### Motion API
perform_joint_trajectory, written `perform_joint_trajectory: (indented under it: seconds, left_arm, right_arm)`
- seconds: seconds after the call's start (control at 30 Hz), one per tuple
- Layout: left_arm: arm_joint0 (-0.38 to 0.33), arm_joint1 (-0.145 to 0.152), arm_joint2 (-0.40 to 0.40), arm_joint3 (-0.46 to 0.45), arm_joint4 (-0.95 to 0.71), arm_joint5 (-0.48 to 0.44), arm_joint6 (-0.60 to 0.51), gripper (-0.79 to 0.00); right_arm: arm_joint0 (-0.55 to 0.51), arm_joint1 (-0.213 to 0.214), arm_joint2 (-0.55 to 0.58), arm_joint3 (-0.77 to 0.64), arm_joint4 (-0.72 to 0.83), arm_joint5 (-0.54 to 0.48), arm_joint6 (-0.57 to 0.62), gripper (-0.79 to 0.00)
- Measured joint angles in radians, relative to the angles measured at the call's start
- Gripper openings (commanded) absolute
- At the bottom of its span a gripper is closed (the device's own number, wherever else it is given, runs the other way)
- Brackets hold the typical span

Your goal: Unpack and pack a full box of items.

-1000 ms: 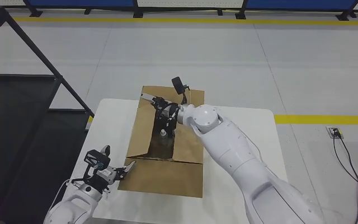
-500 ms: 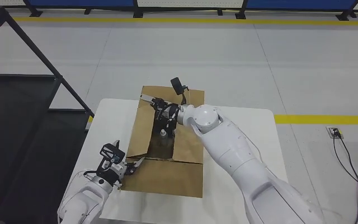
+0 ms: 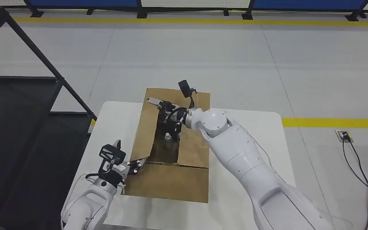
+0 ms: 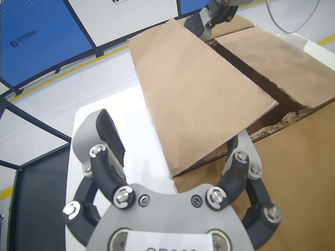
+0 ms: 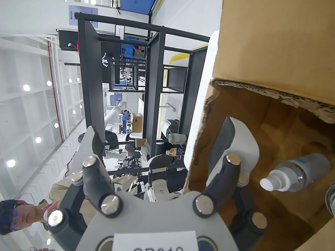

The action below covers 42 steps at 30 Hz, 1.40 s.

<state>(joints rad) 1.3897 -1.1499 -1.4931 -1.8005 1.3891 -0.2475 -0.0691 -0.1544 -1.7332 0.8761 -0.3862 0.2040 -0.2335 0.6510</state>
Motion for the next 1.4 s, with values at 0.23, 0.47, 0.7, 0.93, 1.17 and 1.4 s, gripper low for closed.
perform_joint_trajectory:
  seconds: [0.23,0.47,0.7,0.93,1.17,1.4]
  left_arm:
    - [0.003,0.001,-0.022,-0.006,-0.029,-0.008,0.018,0.0]
    - [0.003,0.001,-0.033,-0.011,-0.036,-0.011,0.019,0.0]
    - [0.0,0.002,-0.048,-0.005,-0.046,-0.009,0.021,0.0]
    - [0.0,0.002,-0.056,-0.002,-0.058,-0.018,0.017,0.0]
    - [0.01,0.002,-0.072,-0.018,-0.079,-0.007,0.032,0.0]
    - [0.031,0.002,-0.115,-0.012,-0.116,0.02,0.036,0.0]
  right_arm:
    - [-0.009,0.019,0.03,-0.006,-0.02,-0.008,-0.025,0.0]
    - [-0.026,0.043,0.066,-0.031,-0.045,-0.002,-0.066,0.0]
    - [-0.048,0.067,0.101,-0.067,-0.067,0.021,-0.086,0.0]
    - [-0.073,0.084,0.125,-0.106,-0.092,0.059,-0.094,0.0]
    - [-0.096,0.098,0.151,-0.141,-0.111,0.072,-0.115,0.0]
    - [-0.123,0.119,0.192,-0.173,-0.116,0.068,-0.118,0.0]
